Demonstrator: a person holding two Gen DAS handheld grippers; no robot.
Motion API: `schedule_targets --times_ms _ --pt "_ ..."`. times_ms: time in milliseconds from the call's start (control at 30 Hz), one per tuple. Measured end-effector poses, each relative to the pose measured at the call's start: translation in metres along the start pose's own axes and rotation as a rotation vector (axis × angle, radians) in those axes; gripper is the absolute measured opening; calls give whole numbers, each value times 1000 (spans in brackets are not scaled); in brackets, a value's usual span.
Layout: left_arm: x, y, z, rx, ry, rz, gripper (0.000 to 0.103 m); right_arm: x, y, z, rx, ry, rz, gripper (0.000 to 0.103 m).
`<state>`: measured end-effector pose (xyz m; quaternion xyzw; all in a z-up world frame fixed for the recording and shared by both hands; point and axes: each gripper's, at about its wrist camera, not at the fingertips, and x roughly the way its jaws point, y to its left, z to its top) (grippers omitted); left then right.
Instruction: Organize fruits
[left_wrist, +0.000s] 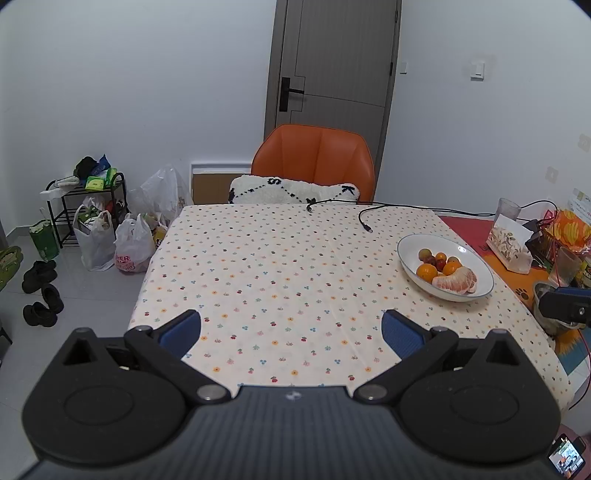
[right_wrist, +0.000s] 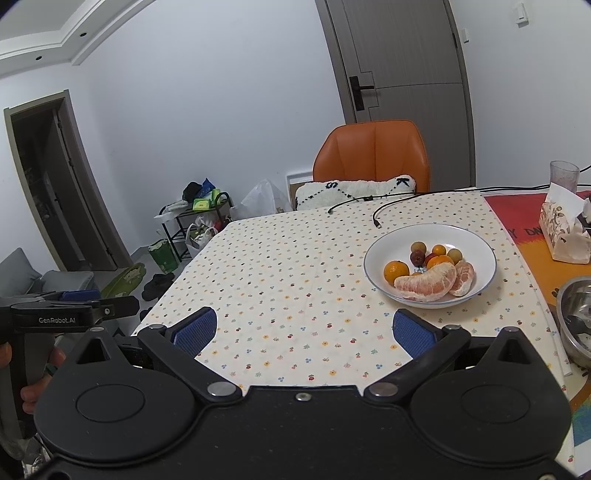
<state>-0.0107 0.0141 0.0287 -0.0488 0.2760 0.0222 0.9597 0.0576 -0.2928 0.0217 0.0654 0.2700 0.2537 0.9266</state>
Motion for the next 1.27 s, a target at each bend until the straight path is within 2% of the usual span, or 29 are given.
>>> schedule_targets --times_ms 1267 --pt "4 -3 -5 31 14 -20 103 3 -3 -2 8 9 3 103"
